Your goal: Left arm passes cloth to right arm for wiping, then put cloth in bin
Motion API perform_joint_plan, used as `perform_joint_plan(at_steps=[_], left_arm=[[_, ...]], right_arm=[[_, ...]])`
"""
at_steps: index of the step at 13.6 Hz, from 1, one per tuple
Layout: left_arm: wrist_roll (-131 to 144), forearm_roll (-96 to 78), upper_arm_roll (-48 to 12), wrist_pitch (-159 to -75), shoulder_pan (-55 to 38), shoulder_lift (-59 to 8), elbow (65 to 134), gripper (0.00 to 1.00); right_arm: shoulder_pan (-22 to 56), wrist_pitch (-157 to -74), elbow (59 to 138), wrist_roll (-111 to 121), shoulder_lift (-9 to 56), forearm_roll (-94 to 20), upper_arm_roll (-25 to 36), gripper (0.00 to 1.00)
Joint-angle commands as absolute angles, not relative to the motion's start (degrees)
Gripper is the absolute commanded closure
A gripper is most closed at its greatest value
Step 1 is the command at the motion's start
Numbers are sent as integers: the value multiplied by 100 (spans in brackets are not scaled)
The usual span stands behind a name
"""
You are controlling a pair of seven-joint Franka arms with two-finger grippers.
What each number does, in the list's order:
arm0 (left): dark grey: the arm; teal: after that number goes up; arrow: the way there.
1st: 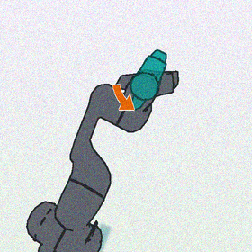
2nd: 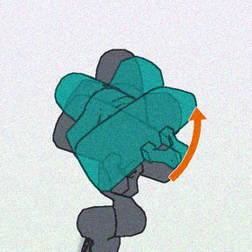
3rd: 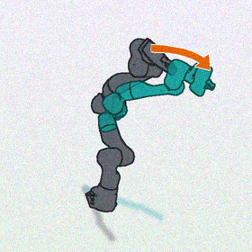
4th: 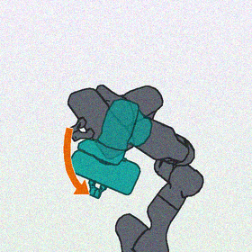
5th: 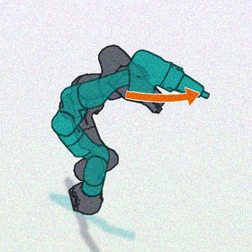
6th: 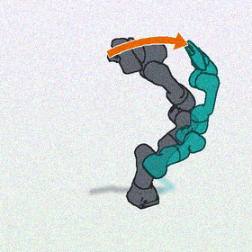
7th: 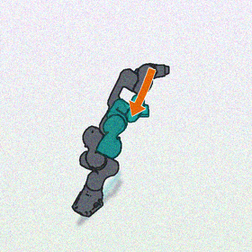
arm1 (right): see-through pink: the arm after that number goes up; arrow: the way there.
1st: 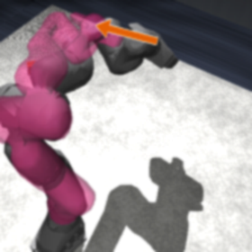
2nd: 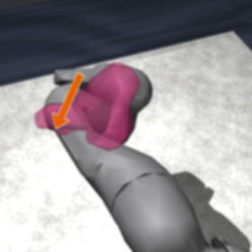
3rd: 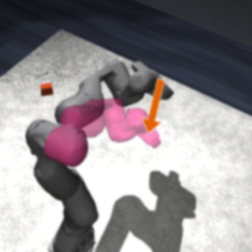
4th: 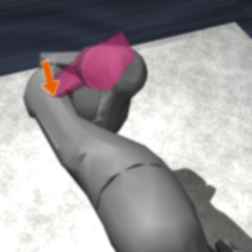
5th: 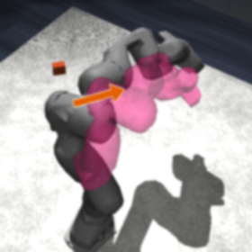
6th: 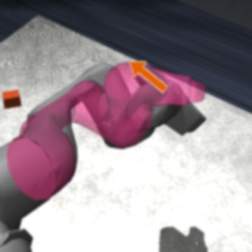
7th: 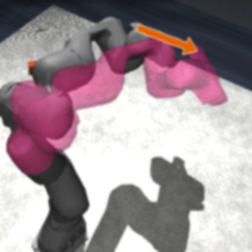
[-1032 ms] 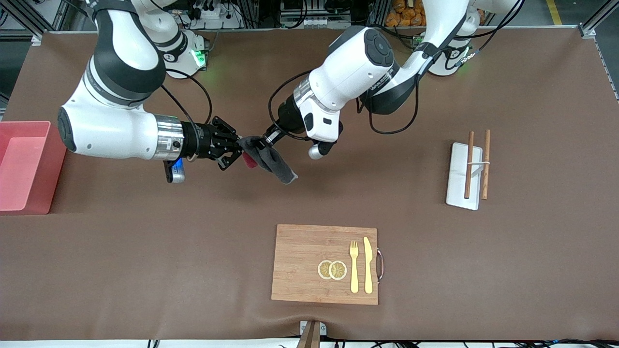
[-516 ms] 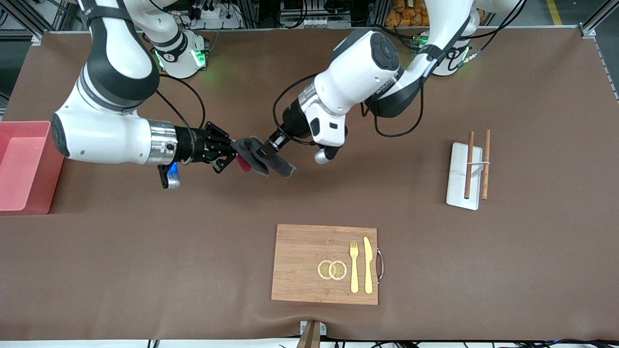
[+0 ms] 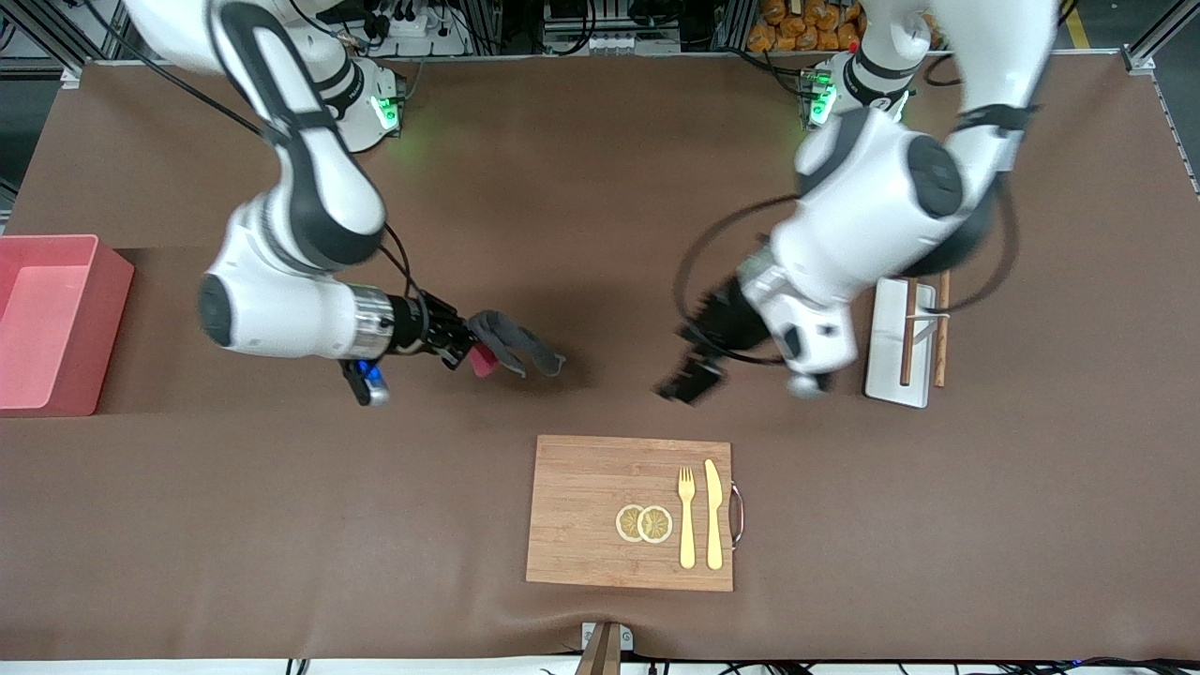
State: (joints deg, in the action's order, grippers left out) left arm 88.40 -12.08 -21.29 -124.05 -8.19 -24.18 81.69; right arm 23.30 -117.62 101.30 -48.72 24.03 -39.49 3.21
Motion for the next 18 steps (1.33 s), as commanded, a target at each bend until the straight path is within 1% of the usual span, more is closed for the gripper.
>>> perform_joint_plan(at_steps=[1,3,4,6,8,9,10,12,13,15,16,17,18], left_arm=[[8388,-818,-2188,-11702,-135,-2286,8235,0],[7440,-817,-2188,-11042,411,-2163,8235,0],[7009,-817,-2188,-10691,604,-2101,8253,0],[6384,-695,-2180,-10346,904,-1987,8340,0],[6110,-624,-2188,-10318,1063,-1794,8559,0],[5900,-589,-2188,-10310,1072,-1680,8726,0],[5645,-537,-2180,-10310,1072,-1600,8806,0],[5275,-458,-2180,-10135,1090,-1538,8833,0],[5143,-292,-2180,-10038,1151,-1495,8833,0],[4862,-115,-2188,-9836,1213,-1398,8824,0],[4678,-97,-2180,-9722,1239,-1371,8807,0],[4432,-53,-2110,-9695,1231,-1319,8850,0],[4160,-44,-1796,-9660,1048,-1170,8929,0]], right_arm=[[2207,-12373,10677,-3713,2513,-3579,360,100],[1830,-12996,11195,-2739,2549,-3209,360,100],[1558,-13130,11363,-2011,2575,-3191,360,100],[699,-13044,11408,-308,2680,-3182,360,100],[-137,-12912,11338,1277,2751,-2981,369,100],[-463,-12885,11242,1640,2751,-2562,387,100],[-788,-12650,11050,1826,2751,-2027,395,100],[-1334,-12009,10427,2352,2777,-1208,387,100],[-1510,-11884,10180,2660,2777,-978,387,100],[-1739,-11883,9854,3424,2777,-320,396,100],[-1758,-11944,9809,3654,2777,5,387,100],[-1749,-12066,9852,3665,2803,35,387,100],[-1723,-12137,9966,3648,2839,26,378,100]])
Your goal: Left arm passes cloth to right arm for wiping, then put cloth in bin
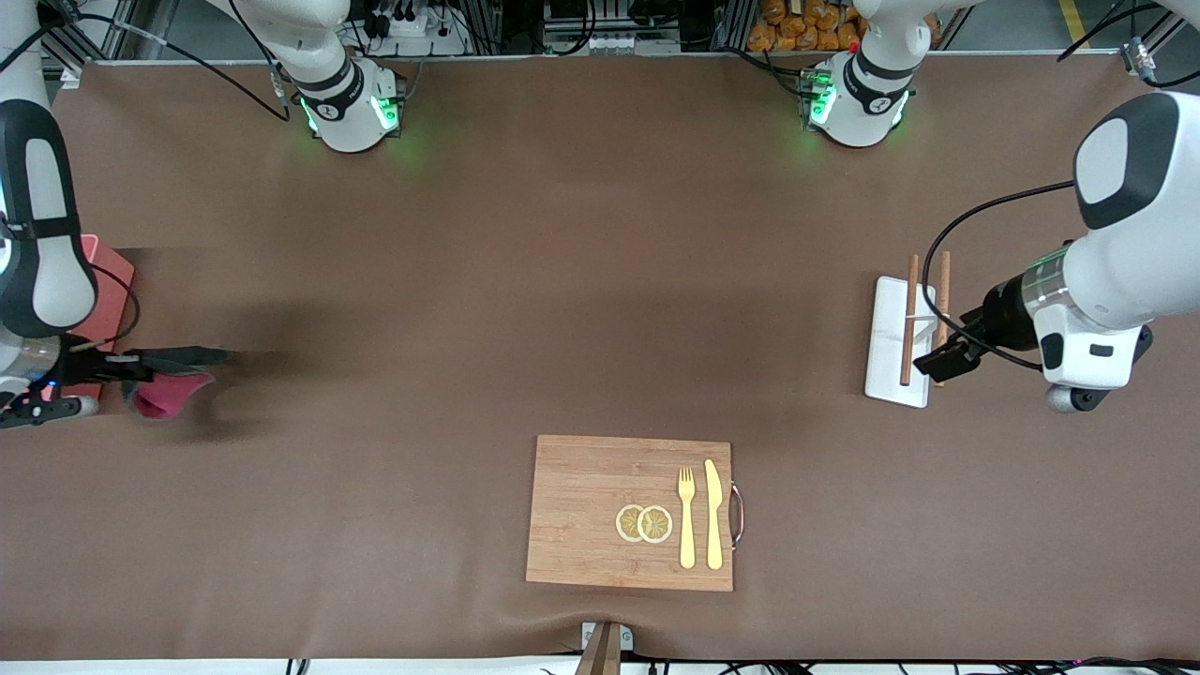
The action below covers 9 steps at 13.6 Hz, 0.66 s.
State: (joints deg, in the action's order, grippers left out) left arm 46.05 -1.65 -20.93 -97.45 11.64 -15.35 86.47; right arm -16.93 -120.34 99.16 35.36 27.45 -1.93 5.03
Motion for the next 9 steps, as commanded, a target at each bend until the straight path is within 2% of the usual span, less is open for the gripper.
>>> perform_joint_plan(at_steps=[1,2,3,6,9], left_arm=[[3861,-44,-1297,-9633,611,-1030,9008,0],[3589,-44,-631,-9555,50,-880,9113,0],[3273,-44,-224,-9484,-252,-775,9193,0],[2043,-44,-79,-9185,-308,-537,9255,0],[936,-44,140,-8835,-360,-256,9229,0]], right_arm=[[-1662,-12155,10045,3639,2856,-17,369,100],[-1565,-12138,10072,3586,2917,-61,343,100],[-1382,-12138,10168,3421,2944,-166,343,100],[-732,-12540,10572,2691,2875,-597,343,100],[76,-12577,10714,1148,2839,-737,299,100]])
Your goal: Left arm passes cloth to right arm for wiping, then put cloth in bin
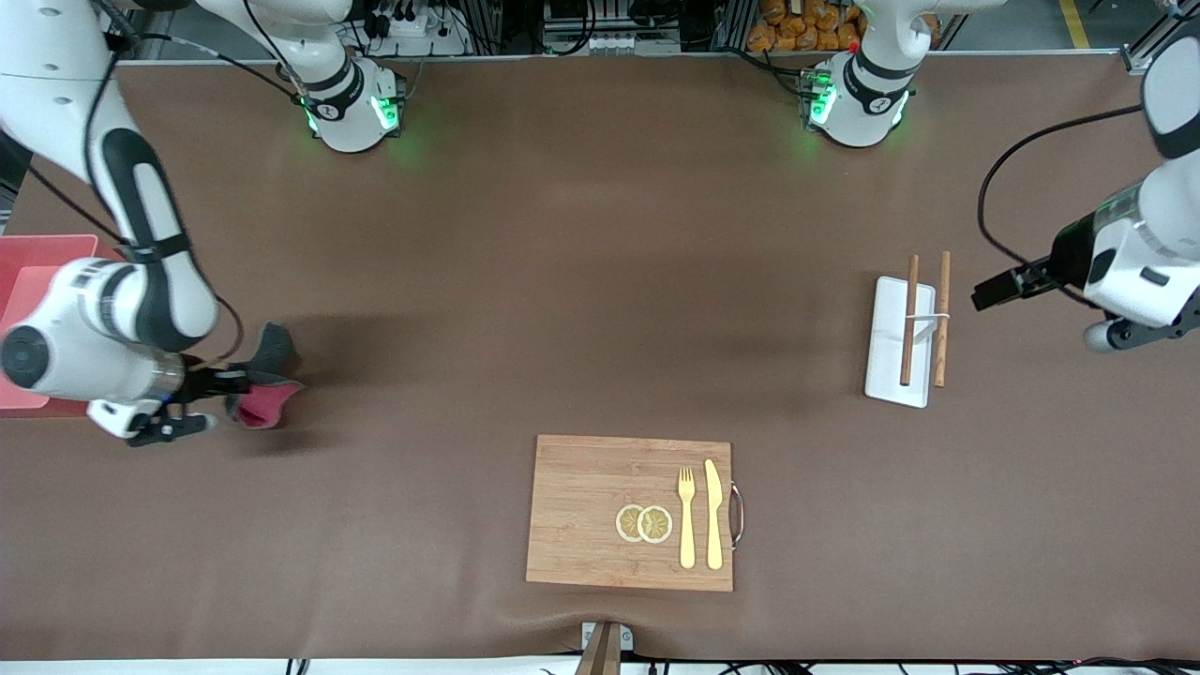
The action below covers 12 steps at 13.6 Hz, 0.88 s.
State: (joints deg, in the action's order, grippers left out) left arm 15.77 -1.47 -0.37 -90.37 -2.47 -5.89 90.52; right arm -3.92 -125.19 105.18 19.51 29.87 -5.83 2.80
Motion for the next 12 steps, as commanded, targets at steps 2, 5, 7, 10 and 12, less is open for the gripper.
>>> perform_joint_plan(at_steps=[2,5,7,10,12], left_arm=[[171,-44,149,-8675,-395,-106,9202,0],[-754,-35,184,-8657,-413,149,9158,0],[-678,148,185,-8648,-614,228,9123,0],[-606,387,123,-8648,-677,167,8947,0],[-598,378,114,-8648,-703,167,8947,0]], right_arm=[[683,-12577,10714,180,2786,-1001,290,100],[1457,-12586,10696,-1148,2690,-1247,290,100],[1468,-12516,10661,-1213,2541,-1266,290,100],[986,-11772,10346,-558,2321,-1257,316,100],[425,-11201,10013,417,2224,-1257,325,100]])
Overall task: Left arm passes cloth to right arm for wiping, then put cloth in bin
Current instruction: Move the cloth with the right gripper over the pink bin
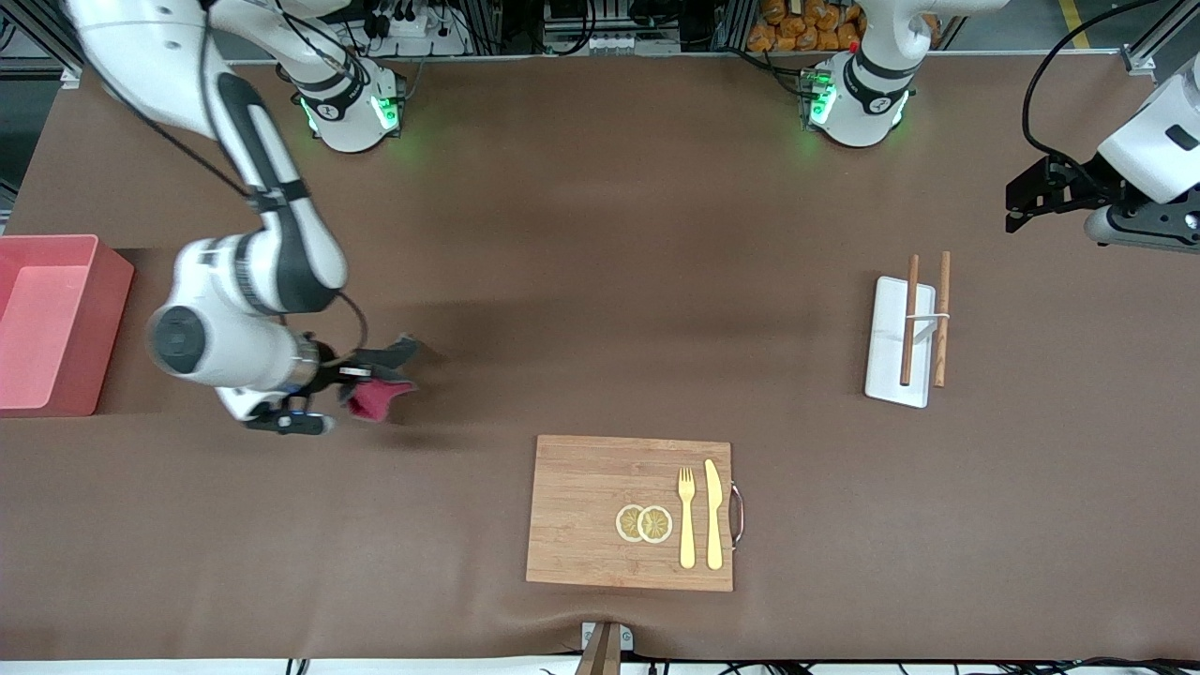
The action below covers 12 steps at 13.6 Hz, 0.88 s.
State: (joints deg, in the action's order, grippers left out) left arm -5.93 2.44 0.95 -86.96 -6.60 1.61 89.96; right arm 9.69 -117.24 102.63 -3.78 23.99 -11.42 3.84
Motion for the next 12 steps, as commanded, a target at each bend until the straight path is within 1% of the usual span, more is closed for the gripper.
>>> perform_joint_plan(at_steps=[1,4,6,9,12], left_arm=[[-580,378,106,-8640,-703,176,8956,0],[-554,299,70,-8648,-651,202,8939,0],[-519,159,88,-8736,-633,176,8938,0],[-484,44,106,-8798,-641,167,8860,0],[-378,123,70,-8815,-642,185,8851,0]], right_arm=[[109,-10849,9811,883,2224,-1257,334,100],[-867,-10381,9318,2438,2259,-1231,334,100],[-1535,-9855,8853,3362,2337,-1161,334,100],[-2239,-9703,8413,4374,2408,-643,369,100],[-2916,-9554,7911,5508,2557,-388,387,100]])
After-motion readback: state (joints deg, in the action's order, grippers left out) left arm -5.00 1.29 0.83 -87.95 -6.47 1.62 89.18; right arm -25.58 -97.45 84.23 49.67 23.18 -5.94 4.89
